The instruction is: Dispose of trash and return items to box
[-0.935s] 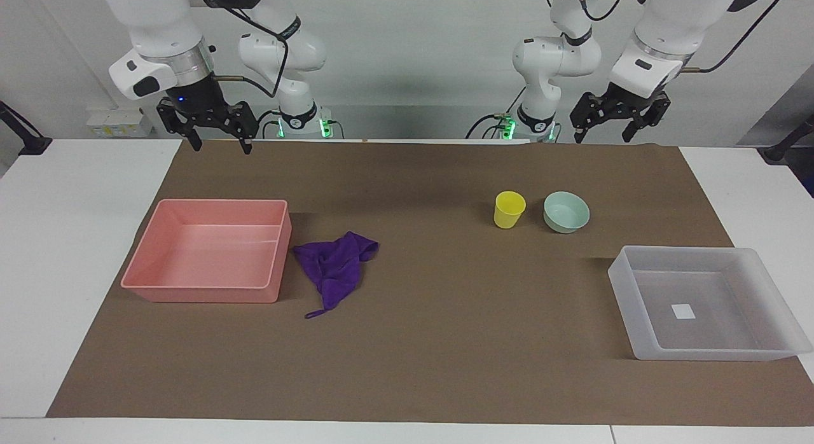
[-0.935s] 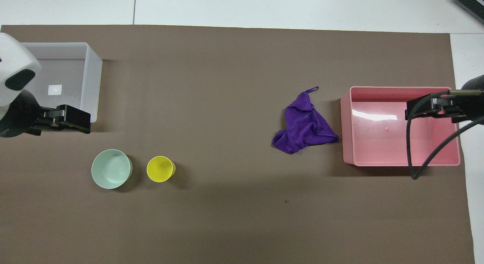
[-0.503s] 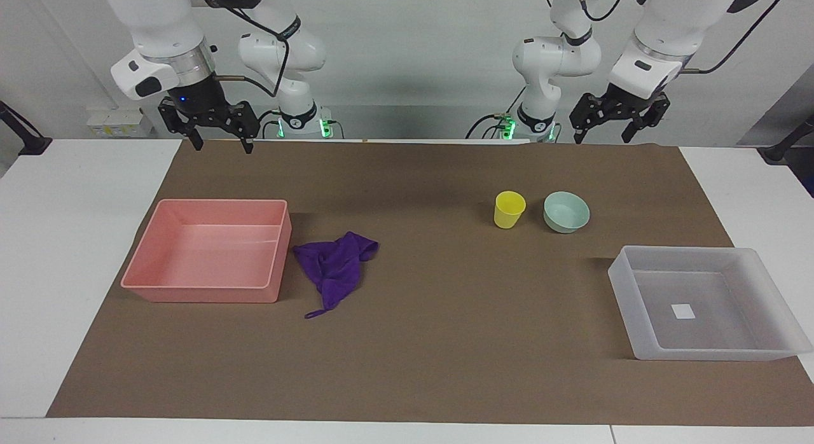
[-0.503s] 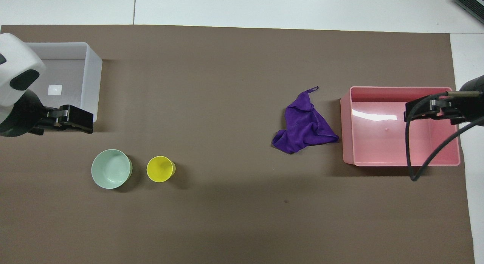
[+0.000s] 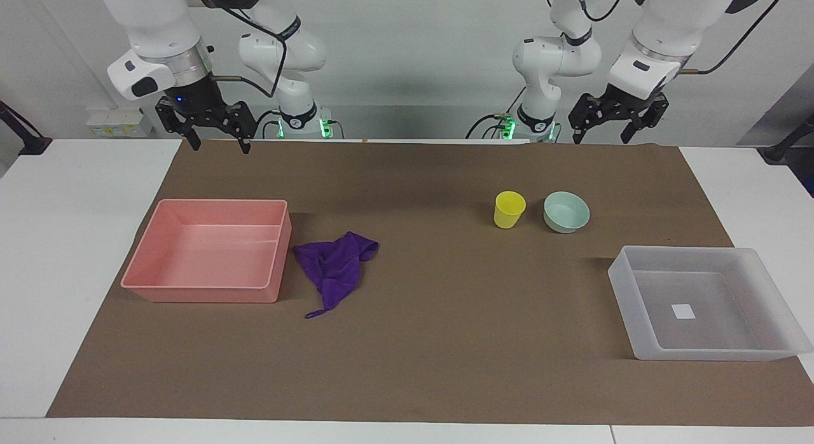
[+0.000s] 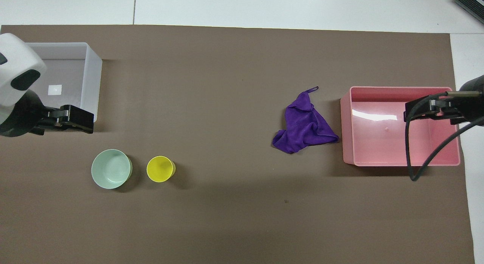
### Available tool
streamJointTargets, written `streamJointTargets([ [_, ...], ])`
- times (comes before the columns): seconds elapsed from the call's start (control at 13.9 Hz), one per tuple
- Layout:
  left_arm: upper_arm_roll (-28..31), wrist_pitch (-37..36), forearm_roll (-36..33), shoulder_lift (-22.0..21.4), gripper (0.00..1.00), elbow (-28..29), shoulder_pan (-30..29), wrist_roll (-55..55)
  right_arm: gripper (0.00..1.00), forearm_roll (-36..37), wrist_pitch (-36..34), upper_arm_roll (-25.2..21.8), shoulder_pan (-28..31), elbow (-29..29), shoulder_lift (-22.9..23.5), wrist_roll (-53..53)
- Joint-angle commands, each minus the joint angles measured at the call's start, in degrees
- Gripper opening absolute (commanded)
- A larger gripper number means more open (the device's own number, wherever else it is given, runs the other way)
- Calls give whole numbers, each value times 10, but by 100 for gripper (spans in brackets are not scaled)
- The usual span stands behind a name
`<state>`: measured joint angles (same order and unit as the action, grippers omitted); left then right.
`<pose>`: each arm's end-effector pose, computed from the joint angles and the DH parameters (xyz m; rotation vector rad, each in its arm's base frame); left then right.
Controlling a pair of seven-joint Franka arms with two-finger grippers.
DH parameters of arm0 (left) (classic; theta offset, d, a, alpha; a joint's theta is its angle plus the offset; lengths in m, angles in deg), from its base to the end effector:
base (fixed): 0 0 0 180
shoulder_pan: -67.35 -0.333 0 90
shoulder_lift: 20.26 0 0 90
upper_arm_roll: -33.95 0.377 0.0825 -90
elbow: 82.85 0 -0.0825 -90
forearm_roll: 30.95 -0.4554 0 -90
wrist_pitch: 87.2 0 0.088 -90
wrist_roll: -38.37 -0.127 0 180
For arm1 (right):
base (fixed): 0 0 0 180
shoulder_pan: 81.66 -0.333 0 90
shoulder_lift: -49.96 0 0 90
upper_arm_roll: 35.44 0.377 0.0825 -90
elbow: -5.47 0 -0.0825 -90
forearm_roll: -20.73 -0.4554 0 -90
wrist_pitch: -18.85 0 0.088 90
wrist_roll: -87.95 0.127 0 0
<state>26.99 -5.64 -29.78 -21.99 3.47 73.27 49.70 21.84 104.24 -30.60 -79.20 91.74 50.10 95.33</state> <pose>0.5819 -0.1373 0.7058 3.1349 -0.0460 -0.0869 0.6181 0.0230 0.6921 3.1179 -0.1383 -0.0251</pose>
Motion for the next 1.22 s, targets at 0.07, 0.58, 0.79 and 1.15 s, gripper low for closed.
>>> streamJointTargets([
  [0.07,4,9,1,-6,100,8,1,0,100,-7,-3,4,8,0,-1,-6],
  [0.58,4,5,2,-8,100,13,4,5,100,-6,42,4,1,45,-15,3],
  [0.79,8,10,4,-9,100,10,0,0,100,-5,85,5,-1,72,-16,8],
  [1.15,11,-4,1,8,100,23,-31,-2,100,10,199,6,-78,158,-8,103],
])
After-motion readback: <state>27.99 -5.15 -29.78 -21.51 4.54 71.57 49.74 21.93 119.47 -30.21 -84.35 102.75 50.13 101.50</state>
